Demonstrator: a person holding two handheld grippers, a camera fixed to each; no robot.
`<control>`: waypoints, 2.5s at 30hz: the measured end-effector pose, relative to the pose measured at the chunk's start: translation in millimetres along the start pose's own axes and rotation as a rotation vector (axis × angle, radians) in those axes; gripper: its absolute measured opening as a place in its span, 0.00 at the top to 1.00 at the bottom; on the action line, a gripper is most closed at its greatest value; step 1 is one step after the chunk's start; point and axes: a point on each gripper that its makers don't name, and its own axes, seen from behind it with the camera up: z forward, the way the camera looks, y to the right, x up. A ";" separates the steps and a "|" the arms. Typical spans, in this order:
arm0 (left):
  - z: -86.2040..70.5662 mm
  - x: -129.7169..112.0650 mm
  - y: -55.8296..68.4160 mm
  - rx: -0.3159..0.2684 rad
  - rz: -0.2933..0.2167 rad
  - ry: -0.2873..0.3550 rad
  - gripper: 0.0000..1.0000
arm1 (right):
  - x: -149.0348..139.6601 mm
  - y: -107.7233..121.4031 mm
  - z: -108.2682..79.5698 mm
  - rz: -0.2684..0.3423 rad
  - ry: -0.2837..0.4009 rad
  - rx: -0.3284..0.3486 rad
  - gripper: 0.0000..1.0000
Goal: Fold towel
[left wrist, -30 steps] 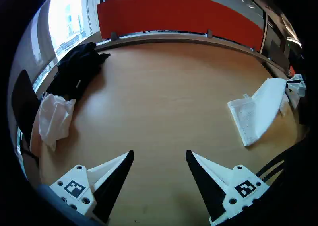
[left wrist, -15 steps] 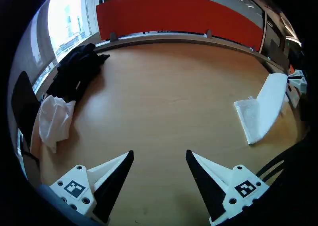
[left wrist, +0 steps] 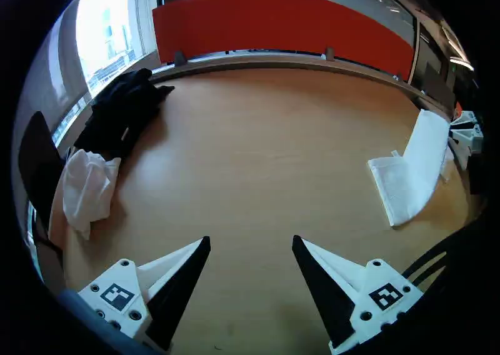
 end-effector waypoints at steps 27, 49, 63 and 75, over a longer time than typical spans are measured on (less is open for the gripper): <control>-5.8 -7.9 -13.1 0.018 -0.011 -0.004 0.03 | -42.5 -84.5 57.1 0.005 -0.133 0.172 0.29; -6.8 -9.0 -12.7 0.018 -0.014 -0.003 0.03 | -81.0 -67.9 41.5 0.049 -0.186 0.128 0.15; -7.6 -8.2 -11.2 0.019 -0.011 0.000 0.03 | -126.9 -64.4 38.3 0.067 -0.262 0.116 0.17; -8.1 -8.0 -9.9 0.017 -0.012 0.002 0.03 | -153.7 -65.0 36.6 0.076 -0.321 0.116 0.28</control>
